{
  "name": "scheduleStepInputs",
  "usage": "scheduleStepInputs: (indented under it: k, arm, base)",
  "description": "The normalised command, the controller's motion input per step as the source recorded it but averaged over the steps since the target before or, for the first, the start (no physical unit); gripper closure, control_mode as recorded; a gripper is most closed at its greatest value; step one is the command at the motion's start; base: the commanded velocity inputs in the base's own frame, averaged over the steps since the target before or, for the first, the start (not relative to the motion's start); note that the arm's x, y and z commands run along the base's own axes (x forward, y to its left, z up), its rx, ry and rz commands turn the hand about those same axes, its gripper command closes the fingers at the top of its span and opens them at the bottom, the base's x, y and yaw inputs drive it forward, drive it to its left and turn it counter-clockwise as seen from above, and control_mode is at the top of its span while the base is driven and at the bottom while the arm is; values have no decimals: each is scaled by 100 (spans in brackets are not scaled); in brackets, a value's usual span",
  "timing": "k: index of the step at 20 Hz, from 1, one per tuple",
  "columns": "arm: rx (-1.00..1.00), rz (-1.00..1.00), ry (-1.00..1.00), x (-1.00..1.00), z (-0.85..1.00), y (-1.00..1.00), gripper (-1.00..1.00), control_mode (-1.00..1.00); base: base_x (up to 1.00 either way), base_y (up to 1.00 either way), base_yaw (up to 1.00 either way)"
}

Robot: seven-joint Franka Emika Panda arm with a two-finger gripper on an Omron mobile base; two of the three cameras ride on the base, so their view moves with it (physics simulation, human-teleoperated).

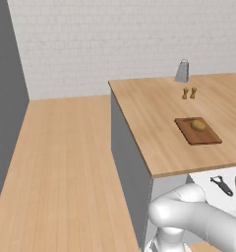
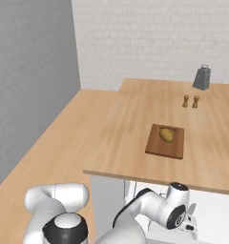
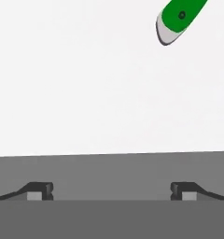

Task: Place the appropriate cutting tool for cutting the potato skin on the cutting board.

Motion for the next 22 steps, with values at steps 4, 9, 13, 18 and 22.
scheduleStepInputs:
  k: [4,9,13,18,22]
  arm:
    - [0,0,10,-70,-6,-1,-100,-100]
    - [0,0,2,-39,0,0,-100,-100]
    - [0,2,-2,32,50,3,-100,-100]
    - [4,3,-7,44,83,18,-100,-100]
    - [2,0,-3,67,40,19,-100,-100]
  base:
    - [0,0,0]
    - [0,0,0]
    - [0,0,0]
    - [0,0,0]
    - [0,0,0]
